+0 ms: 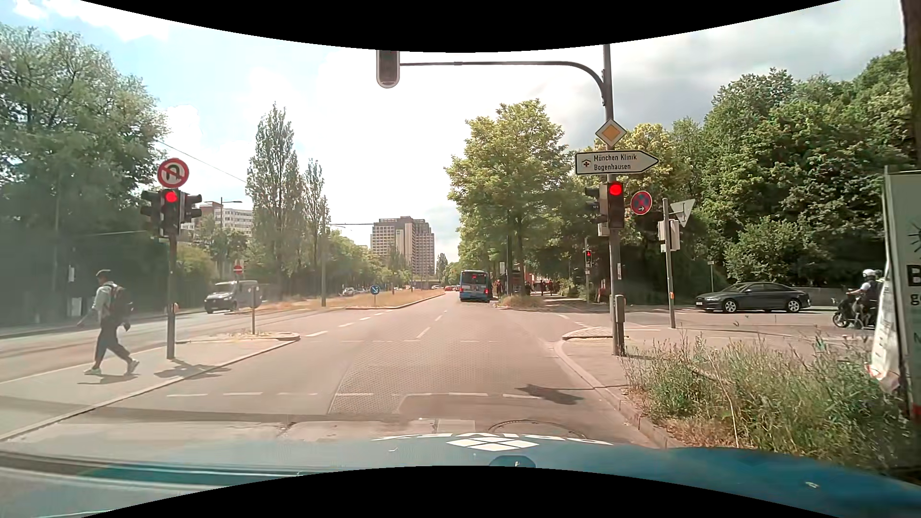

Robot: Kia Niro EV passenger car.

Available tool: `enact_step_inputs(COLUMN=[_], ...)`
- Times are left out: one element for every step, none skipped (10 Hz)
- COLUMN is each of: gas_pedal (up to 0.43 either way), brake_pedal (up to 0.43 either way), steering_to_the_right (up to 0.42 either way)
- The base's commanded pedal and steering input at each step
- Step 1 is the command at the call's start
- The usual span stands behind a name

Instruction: Follow the waypoints while adhering to traffic rules and regulations

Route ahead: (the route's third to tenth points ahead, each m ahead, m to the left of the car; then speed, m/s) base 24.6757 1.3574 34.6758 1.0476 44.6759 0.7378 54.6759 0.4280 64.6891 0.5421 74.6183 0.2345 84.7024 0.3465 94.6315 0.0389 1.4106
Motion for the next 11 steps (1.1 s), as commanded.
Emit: enact_step_inputs(gas_pedal=[0.000,0.000,0.000,0.000,0.000,0.000,0.000,0.000,0.000,0.000,0.000], brake_pedal=[0.128,0.128,0.128,0.122,0.122,0.116,0.116,0.116,0.116,0.116,0.122], steering_to_the_right=[-0.001,-0.001,-0.001,-0.001,-0.001,-0.001,-0.001,-0.001,-0.001,-0.001,-0.001])
